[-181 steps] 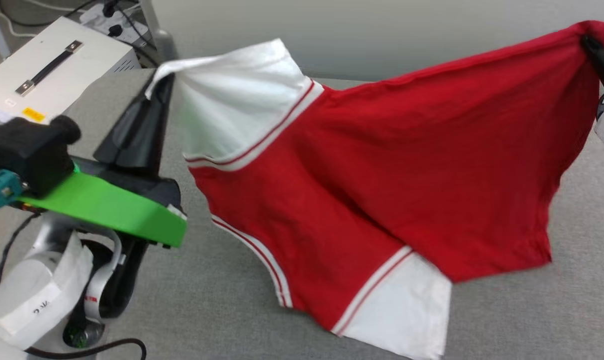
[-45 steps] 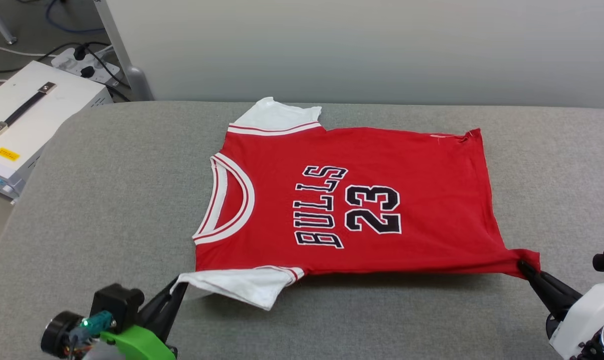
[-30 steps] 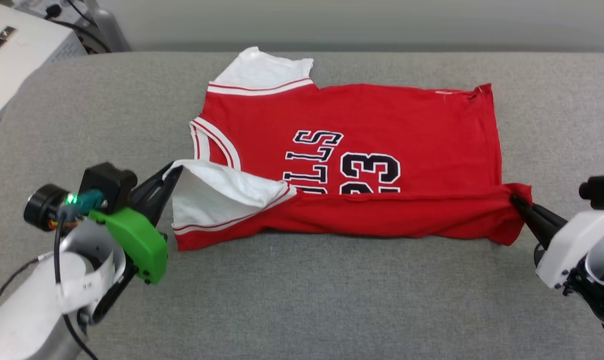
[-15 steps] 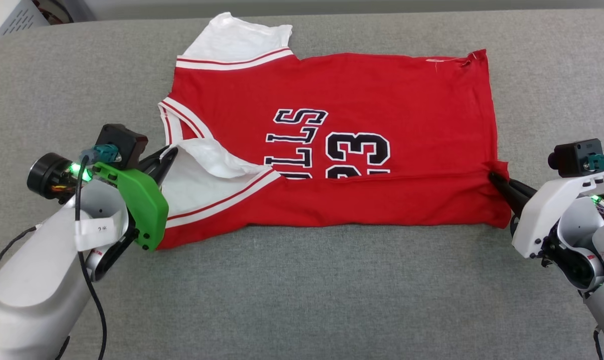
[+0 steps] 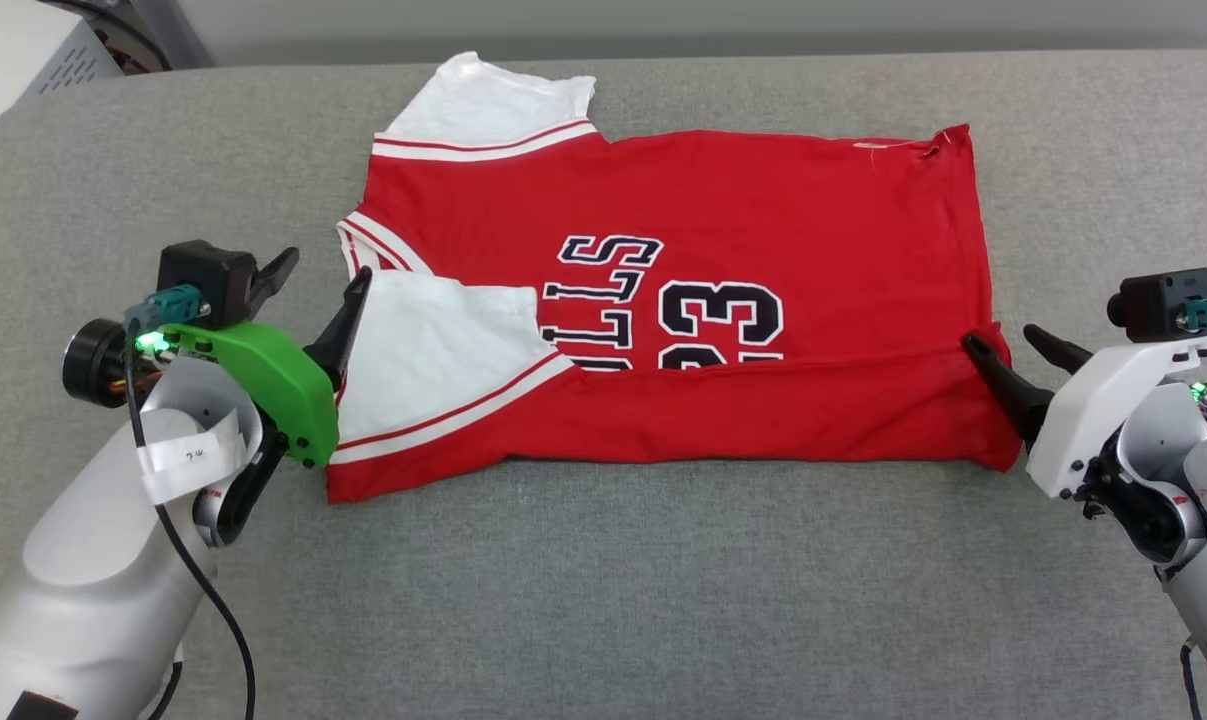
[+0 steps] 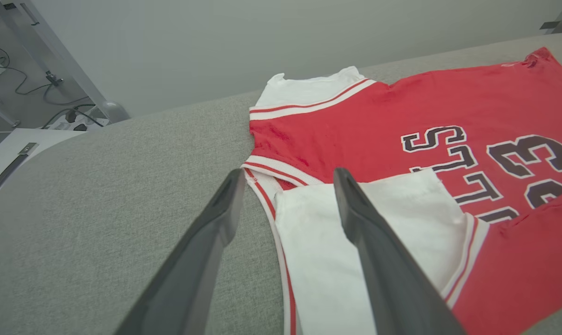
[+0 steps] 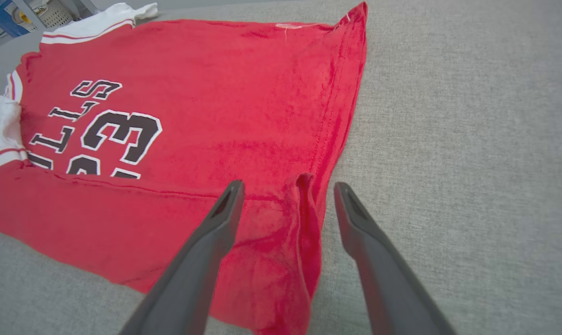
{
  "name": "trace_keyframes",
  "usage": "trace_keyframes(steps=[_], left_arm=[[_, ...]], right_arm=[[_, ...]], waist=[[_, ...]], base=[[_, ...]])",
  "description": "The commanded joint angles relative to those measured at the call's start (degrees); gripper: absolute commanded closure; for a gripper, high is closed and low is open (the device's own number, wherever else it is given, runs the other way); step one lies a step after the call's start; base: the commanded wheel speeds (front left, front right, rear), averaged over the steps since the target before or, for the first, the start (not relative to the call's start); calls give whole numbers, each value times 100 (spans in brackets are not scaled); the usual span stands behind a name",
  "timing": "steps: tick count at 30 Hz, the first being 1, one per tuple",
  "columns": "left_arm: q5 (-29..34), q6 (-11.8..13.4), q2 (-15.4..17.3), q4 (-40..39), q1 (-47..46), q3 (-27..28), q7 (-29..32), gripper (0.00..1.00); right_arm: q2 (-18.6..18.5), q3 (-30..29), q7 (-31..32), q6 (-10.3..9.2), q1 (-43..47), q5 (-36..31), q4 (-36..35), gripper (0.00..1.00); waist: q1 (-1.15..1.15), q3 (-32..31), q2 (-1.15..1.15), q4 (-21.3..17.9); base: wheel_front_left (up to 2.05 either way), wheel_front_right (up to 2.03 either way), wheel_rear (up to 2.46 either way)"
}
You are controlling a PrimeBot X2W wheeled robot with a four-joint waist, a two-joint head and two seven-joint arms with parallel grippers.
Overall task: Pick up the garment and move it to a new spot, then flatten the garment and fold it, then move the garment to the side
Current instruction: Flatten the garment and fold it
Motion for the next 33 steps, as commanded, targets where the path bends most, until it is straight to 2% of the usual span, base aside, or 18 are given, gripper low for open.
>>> trace_keyframes(steps=[1,6,10,11,16,20,26,33], left_arm=[[-88,71,-17,35,104,71,-114,0],[-365,328,15,-150,485,337,-311,0],[-752,591,114,-564,1007,581,-180,0],[-830,730,120,-752,1189,597,-70,0],[-1106,1353,229,-1681,1933,526,662,0],[-1116,1737,311,-2234,2229,398,1078,0],[-1090,2066,327,-2549,2314,340,1321,0],[-939,2365,456,-2502,2157,234,1715,0]], right_arm=[[-47,-32,-34,-4,-4,-101,-56,0],[-59,-184,274,-4,225,-526,-284,0],[76,-619,800,-4,583,-861,-587,0],[132,-774,989,-4,704,-991,-693,0],[534,-1638,1990,-4,1325,-1771,-1348,0],[1091,-2274,2554,-4,1716,-2315,-2167,0],[1680,-2652,3135,-4,2123,-2755,-3165,0],[1871,-2720,3319,-4,2229,-2899,-3650,0]], waist=[[-1,-200,68,67],[-1,-514,68,110],[-1,-684,68,136],[-1,-712,68,142],[-1,-683,68,157],[-1,-525,68,150],[-1,-249,68,103],[-1,29,68,6]], base=[[0,0,0],[0,0,0],[0,0,0],[0,0,0],[0,0,0],[0,0,0],[0,0,0],[0,0,0]])
